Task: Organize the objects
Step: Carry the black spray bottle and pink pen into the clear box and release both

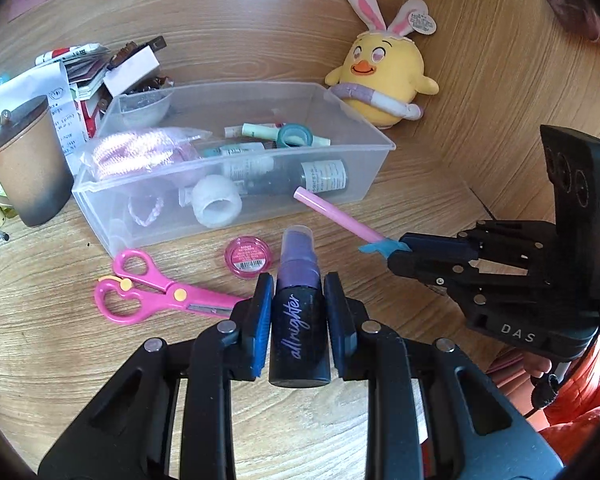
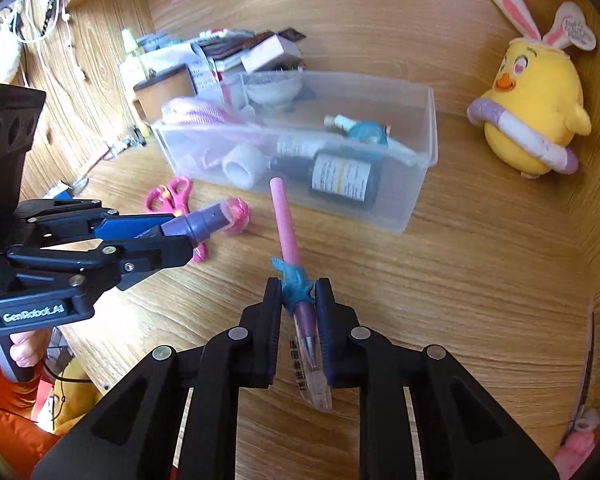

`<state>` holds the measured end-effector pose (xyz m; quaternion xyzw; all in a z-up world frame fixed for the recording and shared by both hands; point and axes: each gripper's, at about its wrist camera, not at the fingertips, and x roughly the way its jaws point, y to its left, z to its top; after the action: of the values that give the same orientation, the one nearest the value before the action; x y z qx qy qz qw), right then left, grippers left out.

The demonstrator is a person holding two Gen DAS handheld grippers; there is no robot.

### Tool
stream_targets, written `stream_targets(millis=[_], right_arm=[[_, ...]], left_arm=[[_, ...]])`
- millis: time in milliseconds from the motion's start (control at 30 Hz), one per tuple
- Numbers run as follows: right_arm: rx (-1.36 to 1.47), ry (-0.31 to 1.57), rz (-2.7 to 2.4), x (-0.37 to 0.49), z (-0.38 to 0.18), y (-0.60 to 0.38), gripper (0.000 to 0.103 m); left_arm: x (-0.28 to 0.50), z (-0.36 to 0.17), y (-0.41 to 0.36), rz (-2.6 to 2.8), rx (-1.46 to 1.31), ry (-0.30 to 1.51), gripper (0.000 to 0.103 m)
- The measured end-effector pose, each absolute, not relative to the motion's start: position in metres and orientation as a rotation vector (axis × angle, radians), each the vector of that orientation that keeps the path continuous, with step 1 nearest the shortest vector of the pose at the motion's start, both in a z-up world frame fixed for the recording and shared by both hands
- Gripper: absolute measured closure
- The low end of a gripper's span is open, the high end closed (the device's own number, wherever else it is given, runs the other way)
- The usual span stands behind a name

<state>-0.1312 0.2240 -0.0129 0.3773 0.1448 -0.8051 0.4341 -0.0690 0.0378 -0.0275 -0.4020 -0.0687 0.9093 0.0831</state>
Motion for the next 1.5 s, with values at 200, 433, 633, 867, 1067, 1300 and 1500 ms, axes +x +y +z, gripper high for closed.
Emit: stream_targets(millis=[200, 433, 633, 867, 1067, 1300, 1500], right_arm=[[0.848, 0.338, -2.046, -0.135, 0.015, 0.221, 0.088], [0.779, 0.29, -2.087, -0.149, 0.038, 0.213, 0.087], [0.753, 0.26, -2.113, -0.166, 0.047, 0.199, 0.088], [0.782, 0.272, -2.14, -0.191, 0.041, 0.181, 0.088], [0.834, 0.302, -2.143, -0.213, 0.028, 0.17, 0.088], [0.894, 0.312, -2.131, -0.231, 0.014, 0.162, 0.088], [0.909, 0.34, -2.126, -0.235, 0.008, 0.154, 0.087]], left_arm=[[-0.076, -0.006, 0.027, 2.79, -1.135, -0.212, 0.078], [-0.091, 0.02, 0.027, 2.874, -1.053, -0.149, 0.078], [-0.11, 0.029, 0.02, 2.904, -1.036, -0.161, 0.078], [-0.139, 0.024, 0.016, 2.893, -1.099, -0.18, 0.078], [-0.163, 0.015, 0.015, 2.871, -1.171, -0.184, 0.078], [-0.184, 0.003, 0.018, 2.852, -1.238, -0.178, 0.078], [-0.195, -0.006, 0.018, 2.832, -1.277, -0.187, 0.078]])
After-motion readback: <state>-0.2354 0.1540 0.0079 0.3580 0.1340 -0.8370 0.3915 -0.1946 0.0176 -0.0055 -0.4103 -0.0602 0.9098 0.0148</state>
